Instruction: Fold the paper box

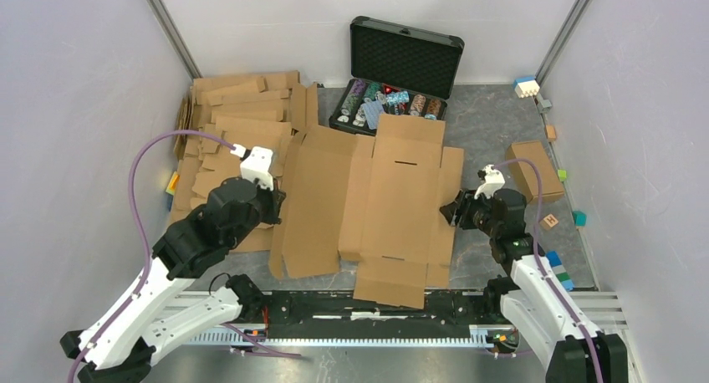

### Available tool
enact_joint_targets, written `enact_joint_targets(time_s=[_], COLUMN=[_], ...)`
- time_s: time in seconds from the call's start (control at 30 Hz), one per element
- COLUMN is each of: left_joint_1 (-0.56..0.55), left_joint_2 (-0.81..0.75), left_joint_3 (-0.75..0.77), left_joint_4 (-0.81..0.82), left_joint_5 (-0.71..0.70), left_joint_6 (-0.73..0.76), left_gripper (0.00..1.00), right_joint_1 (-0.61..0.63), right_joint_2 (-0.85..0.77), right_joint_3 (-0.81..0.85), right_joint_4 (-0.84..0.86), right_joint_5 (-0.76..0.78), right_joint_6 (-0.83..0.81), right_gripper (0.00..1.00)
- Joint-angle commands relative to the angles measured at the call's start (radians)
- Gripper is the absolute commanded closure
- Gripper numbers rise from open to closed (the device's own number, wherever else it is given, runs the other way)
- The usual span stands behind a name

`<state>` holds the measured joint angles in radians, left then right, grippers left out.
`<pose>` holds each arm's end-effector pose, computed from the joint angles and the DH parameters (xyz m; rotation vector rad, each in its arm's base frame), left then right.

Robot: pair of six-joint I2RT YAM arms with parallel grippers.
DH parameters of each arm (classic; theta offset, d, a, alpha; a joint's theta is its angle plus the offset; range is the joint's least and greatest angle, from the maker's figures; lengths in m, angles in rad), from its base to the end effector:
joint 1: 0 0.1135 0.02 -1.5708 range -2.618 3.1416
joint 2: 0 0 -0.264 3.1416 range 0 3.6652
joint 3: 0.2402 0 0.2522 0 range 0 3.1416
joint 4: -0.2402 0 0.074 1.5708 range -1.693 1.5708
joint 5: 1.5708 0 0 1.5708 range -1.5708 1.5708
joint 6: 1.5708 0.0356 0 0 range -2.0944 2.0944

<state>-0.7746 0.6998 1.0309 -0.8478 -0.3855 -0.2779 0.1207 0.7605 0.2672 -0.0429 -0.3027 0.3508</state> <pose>0.0974 -0.0766 0.3671 0.2772 2.0369 -0.2524 0.1632 0.0305 0.1772 0.0609 2.1366 0.5988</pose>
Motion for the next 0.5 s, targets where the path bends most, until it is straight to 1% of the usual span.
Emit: enact_joint_targets(time_s=[0.0, 0.13, 0.17, 0.3, 0.37, 0.4, 0.43, 0.47], left_joint_1=[-0.003, -0.001, -0.003, -0.002, -0.001, 0.000, -0.002, -0.002], left_joint_2=[-0.040, -0.068, -0.073, -0.088, -0.099, -0.103, -0.109, -0.115], left_joint_3=[-0.038, -0.089, -0.100, -0.137, -0.146, -0.150, -0.155, -0.156], left_joint_4=[0.093, 0.176, 0.198, 0.265, 0.279, 0.283, 0.281, 0.272], left_joint_5=[0.016, 0.035, 0.038, 0.048, 0.040, 0.034, 0.023, 0.008], left_joint_6=[0.024, 0.021, 0.022, 0.045, 0.046, 0.044, 0.039, 0.031], left_gripper=[0.98, 0.98, 0.98, 0.98, 0.98, 0.98, 0.96, 0.91], right_joint_1=[0.001, 0.001, 0.002, 0.003, 0.003, 0.006, 0.008, 0.007], right_joint_2=[-0.017, -0.009, -0.015, -0.043, -0.044, -0.045, -0.045, -0.046], right_joint_3=[0.061, 0.106, 0.113, 0.117, 0.113, 0.110, 0.113, 0.116], right_joint_4=[0.088, 0.099, 0.114, 0.189, 0.243, 0.270, 0.276, 0.275], right_joint_5=[-0.131, -0.167, -0.169, -0.157, -0.185, -0.197, -0.193, -0.189], right_joint_6=[0.010, -0.003, -0.011, -0.045, -0.057, -0.063, -0.072, -0.085], right_gripper=[0.54, 0.81, 0.84, 0.87, 0.89, 0.92, 0.95, 0.97])
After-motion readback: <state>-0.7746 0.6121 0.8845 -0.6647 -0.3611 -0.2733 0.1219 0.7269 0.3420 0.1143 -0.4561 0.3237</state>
